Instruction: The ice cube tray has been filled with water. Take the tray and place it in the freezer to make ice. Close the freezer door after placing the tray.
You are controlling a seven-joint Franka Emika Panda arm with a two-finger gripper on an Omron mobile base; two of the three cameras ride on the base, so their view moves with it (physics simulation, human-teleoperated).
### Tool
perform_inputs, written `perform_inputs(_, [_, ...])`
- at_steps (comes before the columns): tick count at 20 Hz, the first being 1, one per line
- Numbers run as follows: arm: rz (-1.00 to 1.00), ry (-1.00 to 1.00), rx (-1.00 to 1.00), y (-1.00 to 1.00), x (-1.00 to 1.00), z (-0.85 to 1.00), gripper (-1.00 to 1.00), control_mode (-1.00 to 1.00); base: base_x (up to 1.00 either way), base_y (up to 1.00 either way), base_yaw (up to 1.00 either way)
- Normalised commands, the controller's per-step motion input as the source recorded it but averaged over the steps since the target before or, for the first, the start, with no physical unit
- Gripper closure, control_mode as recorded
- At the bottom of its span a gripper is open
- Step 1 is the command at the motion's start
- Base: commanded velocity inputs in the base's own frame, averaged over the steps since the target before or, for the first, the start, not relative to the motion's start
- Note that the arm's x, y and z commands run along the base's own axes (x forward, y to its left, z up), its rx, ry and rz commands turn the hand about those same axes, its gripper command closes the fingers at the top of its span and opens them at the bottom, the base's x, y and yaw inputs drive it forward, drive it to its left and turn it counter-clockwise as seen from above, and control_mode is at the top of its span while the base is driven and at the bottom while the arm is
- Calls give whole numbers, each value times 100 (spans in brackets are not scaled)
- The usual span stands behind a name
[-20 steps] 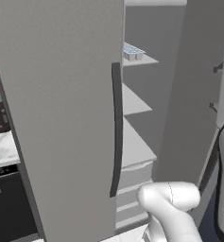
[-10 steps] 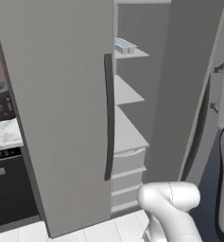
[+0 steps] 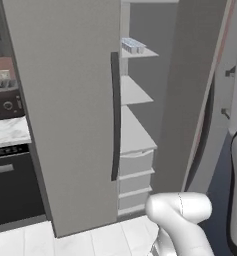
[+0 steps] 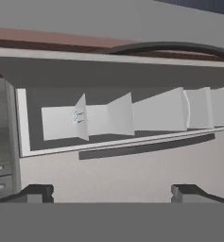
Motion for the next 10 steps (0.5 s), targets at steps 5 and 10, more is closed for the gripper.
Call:
perform_inputs(5, [0,0,0,0,0,0,-100,100,-60,-36,12])
perform_inputs(10, [0,0,0,0,0,0,-100,100,-5,-30,2])
